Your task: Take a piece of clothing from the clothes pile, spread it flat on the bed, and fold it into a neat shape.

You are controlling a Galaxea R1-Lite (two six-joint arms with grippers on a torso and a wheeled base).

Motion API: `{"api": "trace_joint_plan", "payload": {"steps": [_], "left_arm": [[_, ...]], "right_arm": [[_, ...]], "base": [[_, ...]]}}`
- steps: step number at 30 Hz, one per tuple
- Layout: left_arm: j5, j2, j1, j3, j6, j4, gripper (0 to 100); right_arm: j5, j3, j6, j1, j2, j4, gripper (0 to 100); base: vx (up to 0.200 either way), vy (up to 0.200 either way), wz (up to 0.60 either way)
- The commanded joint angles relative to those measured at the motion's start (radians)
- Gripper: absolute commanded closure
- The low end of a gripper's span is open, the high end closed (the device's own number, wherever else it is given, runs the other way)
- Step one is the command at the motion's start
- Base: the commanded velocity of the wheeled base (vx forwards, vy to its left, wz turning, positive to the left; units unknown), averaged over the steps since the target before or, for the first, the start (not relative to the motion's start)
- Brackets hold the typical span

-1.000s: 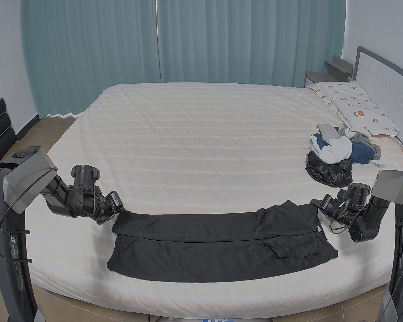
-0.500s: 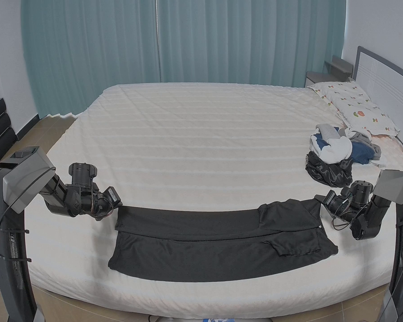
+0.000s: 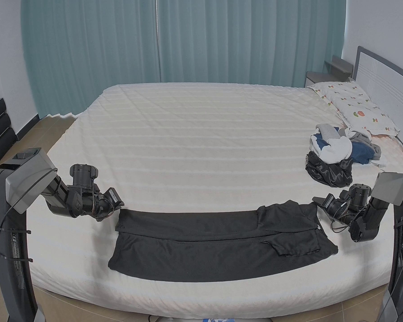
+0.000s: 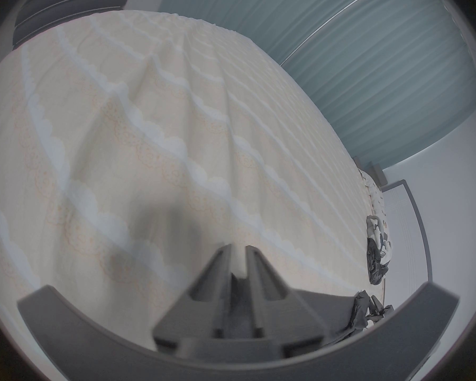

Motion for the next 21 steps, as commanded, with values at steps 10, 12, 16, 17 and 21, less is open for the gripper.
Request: {"api": "trace_joint_plan", "payload": {"steps": [10,12,16,17,21], "left_arm": [[0.000,0.011,0.003,-0.002,-0.004,-0.001,0],[0.000,0.011,0.004,-0.002,-0.004,-0.001,0],[0.000,0.013,0.003,-0.002,-0.003,-0.001,0],[0.000,0.013,0.003,-0.002,-0.001,-0.001,0],[0.000,0.013,0.003,-0.004,-0.001,-0.001,0]], "right_arm": [[0.030,0.050,-0.009,0.090,-0.169,-0.008,0],[0.035,0.046,-0.011,0.133,-0.168,0.006,0],[0.035,0.044,-0.034,0.185,-0.133,0.062,0],[0.035,0.044,-0.055,0.183,-0.119,0.063,0],[0.035,0.041,-0.103,0.166,-0.096,0.069,0]], "base": [[0.000,0.000,0.00],[0.000,0.000,0.00],[0.000,0.000,0.00],[0.000,0.000,0.00],[0.000,0.000,0.00]]}}
